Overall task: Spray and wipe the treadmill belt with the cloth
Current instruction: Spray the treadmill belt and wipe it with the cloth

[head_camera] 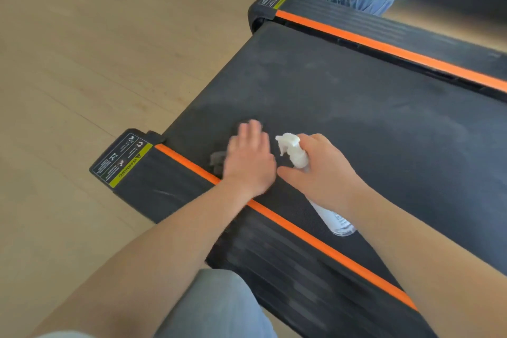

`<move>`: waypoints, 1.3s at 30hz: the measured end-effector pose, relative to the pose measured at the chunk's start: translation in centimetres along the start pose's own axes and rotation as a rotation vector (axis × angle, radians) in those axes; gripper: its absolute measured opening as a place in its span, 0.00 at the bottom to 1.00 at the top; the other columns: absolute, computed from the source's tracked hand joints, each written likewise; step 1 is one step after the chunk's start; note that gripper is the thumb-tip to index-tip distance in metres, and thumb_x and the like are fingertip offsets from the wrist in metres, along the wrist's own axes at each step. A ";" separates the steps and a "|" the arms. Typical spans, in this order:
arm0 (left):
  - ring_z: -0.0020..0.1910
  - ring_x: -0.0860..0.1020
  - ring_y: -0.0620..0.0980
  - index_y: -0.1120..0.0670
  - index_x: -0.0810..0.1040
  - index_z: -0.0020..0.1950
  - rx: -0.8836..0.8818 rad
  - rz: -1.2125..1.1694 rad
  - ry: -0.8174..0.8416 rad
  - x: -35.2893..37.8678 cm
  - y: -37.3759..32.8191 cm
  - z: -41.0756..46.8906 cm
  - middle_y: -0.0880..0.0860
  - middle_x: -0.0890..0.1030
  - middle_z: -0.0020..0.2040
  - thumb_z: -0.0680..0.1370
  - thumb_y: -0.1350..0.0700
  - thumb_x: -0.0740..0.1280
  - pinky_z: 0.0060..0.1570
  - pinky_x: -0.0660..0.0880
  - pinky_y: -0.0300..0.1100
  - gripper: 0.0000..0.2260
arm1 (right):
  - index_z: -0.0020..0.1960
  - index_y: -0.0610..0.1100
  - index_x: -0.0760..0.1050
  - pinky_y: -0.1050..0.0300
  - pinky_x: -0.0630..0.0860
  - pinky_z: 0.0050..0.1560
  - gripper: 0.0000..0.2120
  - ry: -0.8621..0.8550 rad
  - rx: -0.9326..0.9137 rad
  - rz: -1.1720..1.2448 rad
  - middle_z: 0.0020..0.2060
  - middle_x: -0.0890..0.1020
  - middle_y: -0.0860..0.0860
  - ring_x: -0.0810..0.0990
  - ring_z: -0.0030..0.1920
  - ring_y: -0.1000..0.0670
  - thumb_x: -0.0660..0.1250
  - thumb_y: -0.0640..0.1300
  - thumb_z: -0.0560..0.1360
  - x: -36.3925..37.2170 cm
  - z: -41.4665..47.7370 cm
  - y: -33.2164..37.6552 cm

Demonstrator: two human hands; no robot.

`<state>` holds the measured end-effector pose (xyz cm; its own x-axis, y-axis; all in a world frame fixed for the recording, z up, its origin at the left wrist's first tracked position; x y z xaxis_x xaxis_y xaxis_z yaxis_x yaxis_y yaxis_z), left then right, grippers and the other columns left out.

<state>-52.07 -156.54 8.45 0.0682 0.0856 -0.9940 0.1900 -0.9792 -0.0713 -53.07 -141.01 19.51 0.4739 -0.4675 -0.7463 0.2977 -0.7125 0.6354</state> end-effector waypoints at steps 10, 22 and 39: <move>0.68 0.72 0.64 0.57 0.62 0.77 -0.386 -0.307 -0.069 -2.0 6.0 0.4 0.63 0.62 0.75 0.82 0.55 0.62 0.65 0.70 0.53 0.24 | 0.51 0.52 0.80 0.56 0.76 0.48 0.07 0.071 0.082 0.098 0.46 0.81 0.54 0.80 0.47 0.52 0.69 0.54 0.77 0.3 -0.6 -0.3; 0.55 0.79 0.55 0.49 0.73 0.69 -0.137 -0.492 -0.036 -3.6 5.8 1.2 0.54 0.79 0.58 0.84 0.51 0.60 0.54 0.76 0.51 0.13 | 0.53 0.49 0.80 0.55 0.78 0.49 0.10 0.081 0.104 0.072 0.45 0.83 0.52 0.81 0.46 0.51 0.69 0.54 0.77 0.7 1.0 -0.3; 0.54 0.80 0.51 0.49 0.75 0.55 -0.414 -1.154 -0.215 -7.5 10.0 3.1 0.49 0.80 0.52 0.82 0.48 0.62 0.54 0.78 0.48 0.07 | 0.52 0.52 0.79 0.56 0.78 0.44 0.08 0.140 0.120 0.108 0.42 0.83 0.53 0.82 0.43 0.51 0.68 0.55 0.77 1.4 1.6 0.4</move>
<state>-53.76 -167.56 14.94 -0.4978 0.7869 -0.3646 0.3297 -0.2172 -0.9188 -53.59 -142.83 18.42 0.6105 -0.4731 -0.6352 0.1424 -0.7234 0.6756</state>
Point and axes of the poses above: each hand's wrist, its own z-axis towards the middle knuckle, its own x-axis out of the palm, y = z × x, the point moved 1 cm from there along z, towards the middle knuckle
